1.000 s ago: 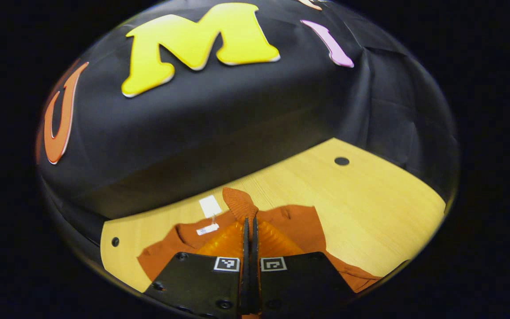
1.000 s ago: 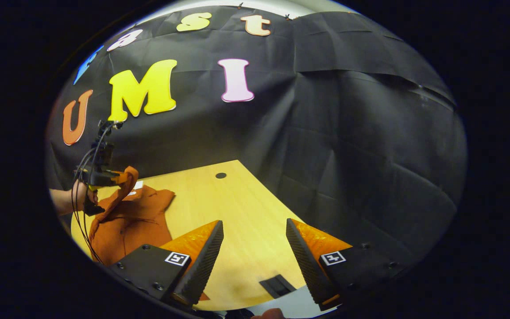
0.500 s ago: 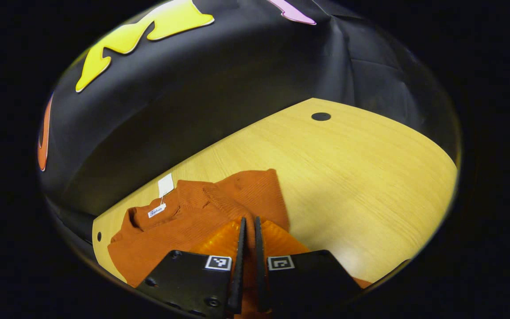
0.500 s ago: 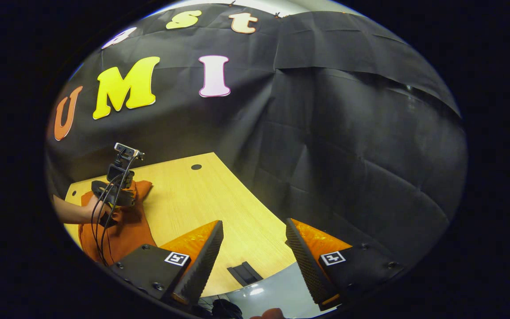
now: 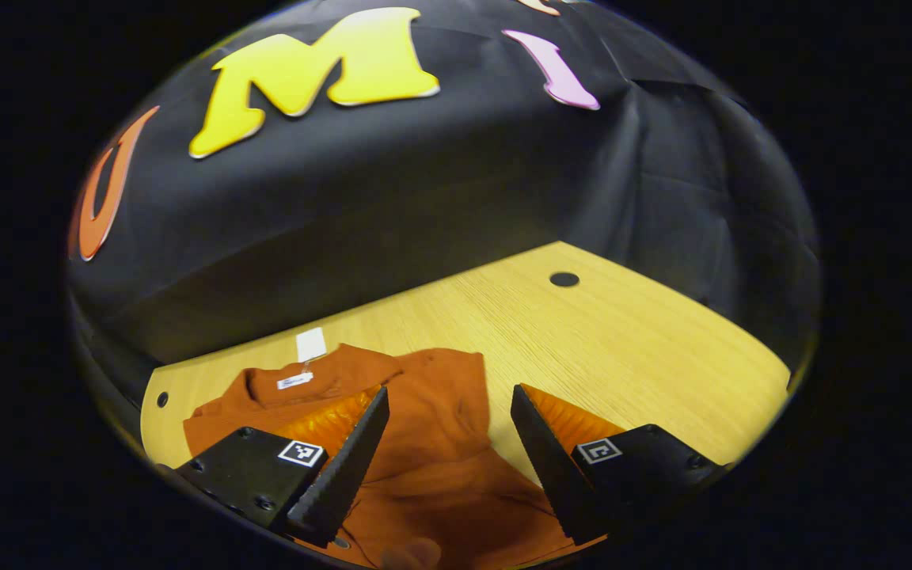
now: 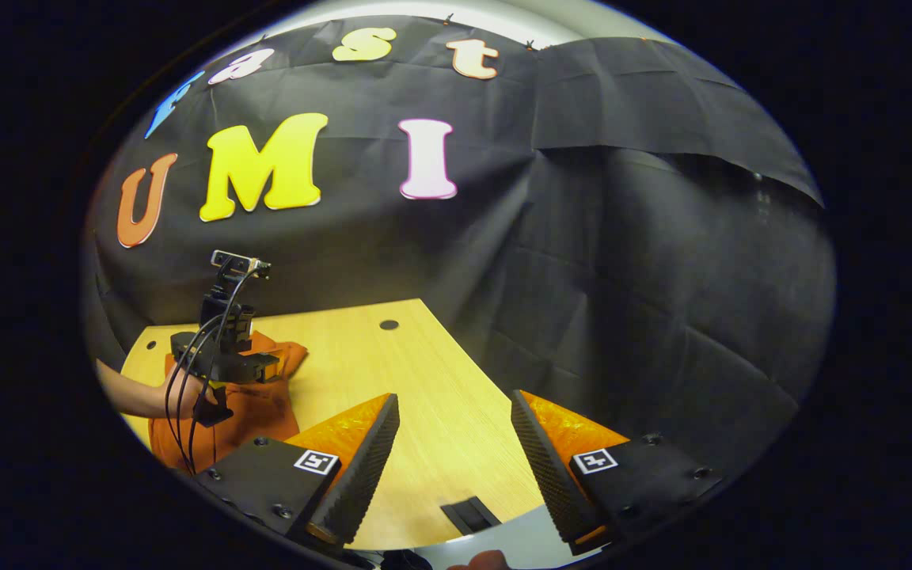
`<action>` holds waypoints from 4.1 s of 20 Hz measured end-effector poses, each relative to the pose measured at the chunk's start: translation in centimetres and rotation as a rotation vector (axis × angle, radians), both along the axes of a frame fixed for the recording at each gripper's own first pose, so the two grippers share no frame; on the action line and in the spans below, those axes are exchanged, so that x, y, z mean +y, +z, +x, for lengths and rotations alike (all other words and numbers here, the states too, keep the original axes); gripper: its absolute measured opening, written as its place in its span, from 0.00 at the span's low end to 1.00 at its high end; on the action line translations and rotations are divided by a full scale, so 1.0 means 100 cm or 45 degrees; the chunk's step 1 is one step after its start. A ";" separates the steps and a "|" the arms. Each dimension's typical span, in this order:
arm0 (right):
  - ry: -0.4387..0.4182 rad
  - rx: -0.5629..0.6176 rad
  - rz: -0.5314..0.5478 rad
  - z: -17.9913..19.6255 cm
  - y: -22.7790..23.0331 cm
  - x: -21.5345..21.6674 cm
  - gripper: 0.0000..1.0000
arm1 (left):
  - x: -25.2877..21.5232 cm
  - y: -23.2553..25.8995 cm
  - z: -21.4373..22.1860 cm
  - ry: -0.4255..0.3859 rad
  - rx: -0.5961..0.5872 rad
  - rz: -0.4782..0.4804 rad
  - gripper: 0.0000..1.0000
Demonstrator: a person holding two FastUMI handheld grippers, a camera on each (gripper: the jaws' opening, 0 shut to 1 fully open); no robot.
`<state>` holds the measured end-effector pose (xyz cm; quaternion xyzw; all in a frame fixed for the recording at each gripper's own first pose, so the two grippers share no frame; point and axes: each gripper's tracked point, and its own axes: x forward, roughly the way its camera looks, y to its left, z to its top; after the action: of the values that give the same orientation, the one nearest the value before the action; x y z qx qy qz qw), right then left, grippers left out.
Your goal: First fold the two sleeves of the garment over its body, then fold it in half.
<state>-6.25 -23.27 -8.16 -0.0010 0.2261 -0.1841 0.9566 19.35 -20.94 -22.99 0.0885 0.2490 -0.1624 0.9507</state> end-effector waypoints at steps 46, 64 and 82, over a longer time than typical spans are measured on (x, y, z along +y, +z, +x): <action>0.624 0.683 0.310 -0.059 -0.221 0.138 0.92 | 0.339 -0.081 -0.335 0.486 0.772 -0.197 1.00; 0.752 0.843 0.209 -0.097 -0.280 0.176 0.81 | 0.311 -0.097 -0.356 0.272 0.818 -0.197 0.85; 0.798 0.791 0.286 -0.045 -0.244 0.188 0.05 | 0.274 -0.063 -0.309 0.141 0.700 -0.257 0.06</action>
<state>-10.77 -4.49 -32.55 -0.0207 0.5097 0.1491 0.8471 -11.56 6.47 -29.33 -0.0676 0.4841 -0.1520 0.8591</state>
